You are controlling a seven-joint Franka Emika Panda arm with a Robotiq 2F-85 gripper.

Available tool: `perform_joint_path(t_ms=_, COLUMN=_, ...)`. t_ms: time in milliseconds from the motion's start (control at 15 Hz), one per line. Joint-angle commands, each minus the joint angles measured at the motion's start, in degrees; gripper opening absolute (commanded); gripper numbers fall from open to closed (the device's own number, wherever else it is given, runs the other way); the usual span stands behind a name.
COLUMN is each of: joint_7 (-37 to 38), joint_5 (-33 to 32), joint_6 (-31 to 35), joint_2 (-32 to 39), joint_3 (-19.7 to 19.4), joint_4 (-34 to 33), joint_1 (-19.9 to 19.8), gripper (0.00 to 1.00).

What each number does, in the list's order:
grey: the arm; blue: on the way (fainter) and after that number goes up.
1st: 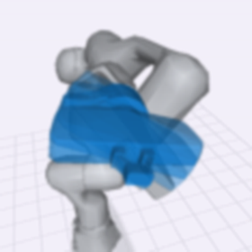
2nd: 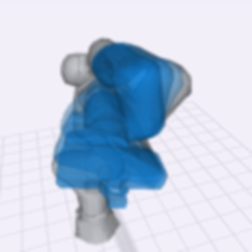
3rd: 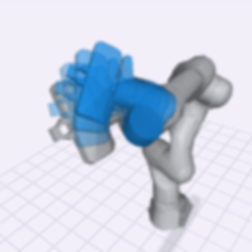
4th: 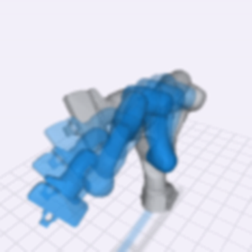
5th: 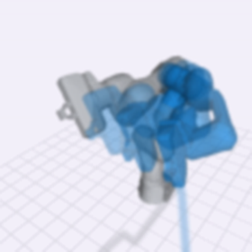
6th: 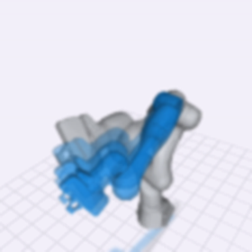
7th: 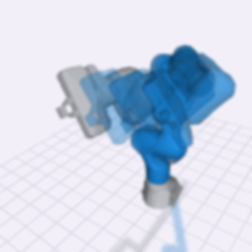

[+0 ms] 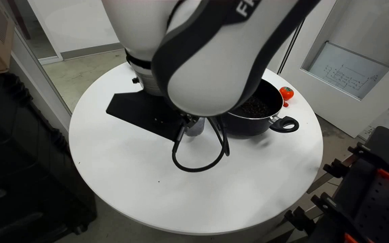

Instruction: Pour some of the contents of the jug in the pot

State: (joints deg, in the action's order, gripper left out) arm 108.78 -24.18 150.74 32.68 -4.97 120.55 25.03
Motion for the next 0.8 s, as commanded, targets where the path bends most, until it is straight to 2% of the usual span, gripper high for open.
perform_joint_path(t_ms=0, joint_7=-4.26, joint_5=2.57, joint_6=-4.72, joint_2=-3.83, joint_3=1.65, joint_4=-2.26, joint_1=-1.28, gripper=0.07)
perform_joint_path(t_ms=333, joint_7=-10.22, joint_5=6.85, joint_6=-11.09, joint_2=-7.05, joint_3=4.17, joint_4=-6.6, joint_1=-5.17, gripper=0.07)
perform_joint_path(t_ms=467, joint_7=-13.13, joint_5=10.18, joint_6=-15.97, joint_2=-7.06, joint_3=4.7, joint_4=-8.72, joint_1=-7.7, gripper=0.07)
perform_joint_path(t_ms=733, joint_7=-10.34, joint_5=9.23, joint_6=-21.7, joint_2=-7.18, joint_3=1.83, joint_4=-9.07, joint_1=-9.83, gripper=0.07)
